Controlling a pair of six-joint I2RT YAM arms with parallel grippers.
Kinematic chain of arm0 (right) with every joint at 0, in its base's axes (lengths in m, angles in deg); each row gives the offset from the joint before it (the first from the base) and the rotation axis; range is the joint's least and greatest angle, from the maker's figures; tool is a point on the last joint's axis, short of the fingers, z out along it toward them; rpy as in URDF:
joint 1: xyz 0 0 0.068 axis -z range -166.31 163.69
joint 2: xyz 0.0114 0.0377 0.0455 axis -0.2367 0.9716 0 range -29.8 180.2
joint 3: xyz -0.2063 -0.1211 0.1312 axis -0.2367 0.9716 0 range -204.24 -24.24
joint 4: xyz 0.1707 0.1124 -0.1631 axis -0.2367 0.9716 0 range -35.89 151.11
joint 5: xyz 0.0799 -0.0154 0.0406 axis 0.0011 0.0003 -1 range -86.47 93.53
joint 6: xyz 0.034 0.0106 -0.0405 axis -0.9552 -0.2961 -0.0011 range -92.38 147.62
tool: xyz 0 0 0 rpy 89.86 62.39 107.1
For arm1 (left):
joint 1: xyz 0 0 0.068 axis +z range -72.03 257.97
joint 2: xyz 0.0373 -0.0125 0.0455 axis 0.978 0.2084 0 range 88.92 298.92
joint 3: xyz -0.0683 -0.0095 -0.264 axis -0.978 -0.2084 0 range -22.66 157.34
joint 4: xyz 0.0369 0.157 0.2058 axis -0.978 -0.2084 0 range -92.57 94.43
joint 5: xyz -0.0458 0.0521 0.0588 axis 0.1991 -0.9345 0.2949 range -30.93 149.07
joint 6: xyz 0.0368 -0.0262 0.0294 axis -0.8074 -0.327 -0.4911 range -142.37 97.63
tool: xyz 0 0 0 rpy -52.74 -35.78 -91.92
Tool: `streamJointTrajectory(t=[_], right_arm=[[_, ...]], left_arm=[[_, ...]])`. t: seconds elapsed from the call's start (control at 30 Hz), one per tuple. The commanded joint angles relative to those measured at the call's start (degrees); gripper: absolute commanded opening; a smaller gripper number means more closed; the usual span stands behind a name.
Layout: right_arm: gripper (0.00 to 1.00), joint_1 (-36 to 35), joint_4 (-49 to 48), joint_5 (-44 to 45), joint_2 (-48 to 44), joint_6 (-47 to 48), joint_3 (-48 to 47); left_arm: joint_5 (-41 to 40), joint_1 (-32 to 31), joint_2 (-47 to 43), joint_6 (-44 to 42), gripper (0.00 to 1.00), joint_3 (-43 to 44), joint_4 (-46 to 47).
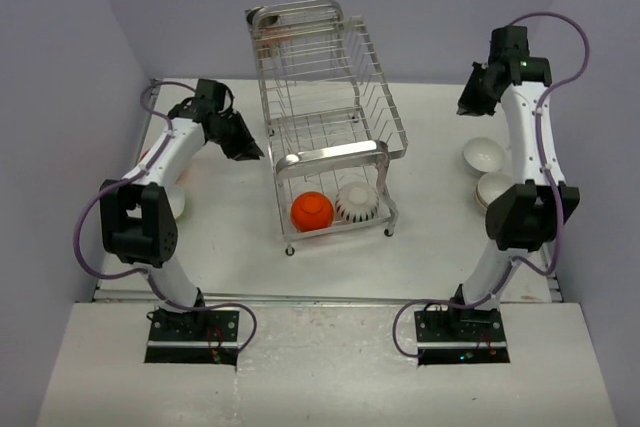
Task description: Unload the bowls from the dish rack
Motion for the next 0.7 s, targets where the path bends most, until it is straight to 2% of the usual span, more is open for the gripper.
streamJointTrajectory(t=[0.0, 0.07, 0.17, 0.33, 0.67], right_arm=[[0.0, -1.63, -0.68, -11.85, -6.42, -1.7, 4.77], [0.0, -3.56, -2.34, -15.63, -8.1, -1.61, 9.32], [0.0, -7.25, -3.75, -18.01, -11.18, -2.14, 15.47], [0.0, -10.86, -8.41, -27.24, -17.4, -5.56, 26.72], [0.0, -12.97, -11.93, -24.18, -21.38, -4.87, 38.44]], left_arm=[[2.0, -0.65, -4.99, -0.02, 0.15, -3.49, 0.09], [-0.01, -0.65, -5.25, -0.02, 0.0, -4.81, -0.87], [-1.33, -0.91, -3.77, -0.19, 0.0, -4.55, -1.14], [-2.74, -1.79, 0.63, -0.8, 0.0, -1.12, -5.36], [-7.23, -4.25, 5.03, -1.16, 0.0, -3.14, -6.42]])
